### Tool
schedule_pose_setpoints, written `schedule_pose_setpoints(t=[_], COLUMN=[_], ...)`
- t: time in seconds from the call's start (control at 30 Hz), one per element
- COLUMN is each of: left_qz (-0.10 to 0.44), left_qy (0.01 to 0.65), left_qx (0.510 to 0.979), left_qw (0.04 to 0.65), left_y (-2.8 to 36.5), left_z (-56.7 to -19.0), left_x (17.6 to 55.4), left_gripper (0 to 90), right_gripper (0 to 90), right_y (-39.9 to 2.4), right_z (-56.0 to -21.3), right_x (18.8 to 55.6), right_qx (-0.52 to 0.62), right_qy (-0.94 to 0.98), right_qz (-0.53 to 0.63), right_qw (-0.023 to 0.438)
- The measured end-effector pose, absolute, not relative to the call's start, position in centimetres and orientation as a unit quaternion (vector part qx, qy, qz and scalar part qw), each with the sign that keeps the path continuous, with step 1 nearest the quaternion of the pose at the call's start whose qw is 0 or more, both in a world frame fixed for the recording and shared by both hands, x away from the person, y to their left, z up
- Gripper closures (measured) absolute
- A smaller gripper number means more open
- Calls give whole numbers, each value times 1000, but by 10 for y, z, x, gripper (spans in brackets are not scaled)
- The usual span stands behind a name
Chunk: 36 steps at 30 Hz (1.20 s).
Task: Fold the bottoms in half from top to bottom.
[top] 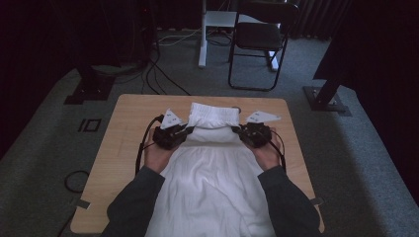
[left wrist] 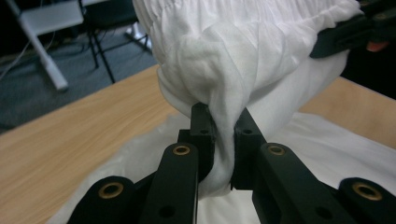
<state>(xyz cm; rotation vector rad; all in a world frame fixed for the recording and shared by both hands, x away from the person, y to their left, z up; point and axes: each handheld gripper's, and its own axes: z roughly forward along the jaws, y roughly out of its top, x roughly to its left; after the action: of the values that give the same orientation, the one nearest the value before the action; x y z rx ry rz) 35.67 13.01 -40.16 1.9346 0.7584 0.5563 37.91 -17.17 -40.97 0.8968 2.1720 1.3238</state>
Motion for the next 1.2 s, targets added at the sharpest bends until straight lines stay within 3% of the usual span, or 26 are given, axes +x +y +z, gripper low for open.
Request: schedule_pose_setpoints(t=[0.13,0.47,0.57,0.7,0.93,1.2], left_qz=[203,92,97,125,136,151], left_qy=[294,331,326,312,309,317], left_qx=[811,852,872,876,874,878], left_qw=[463,394,352,346,349,325], left_y=[134,133,126,122,124,129], left_z=[-417,-523,-547,-550,-551,-546], left_x=[324,287,282,281,295,337], left_gripper=[828,823,821,819,812,805], right_gripper=[844,836,830,820,822,823], right_y=[-174,-171,-170,-167,-166,-153], right_z=[-417,-504,-529,-554,-555,-554], right_x=[349,307,303,301,308,335], right_qx=[303,308,318,332,340,354], right_qy=[799,846,857,867,861,855], right_qz=[474,417,394,359,367,367], right_qw=[212,125,100,97,94,95])
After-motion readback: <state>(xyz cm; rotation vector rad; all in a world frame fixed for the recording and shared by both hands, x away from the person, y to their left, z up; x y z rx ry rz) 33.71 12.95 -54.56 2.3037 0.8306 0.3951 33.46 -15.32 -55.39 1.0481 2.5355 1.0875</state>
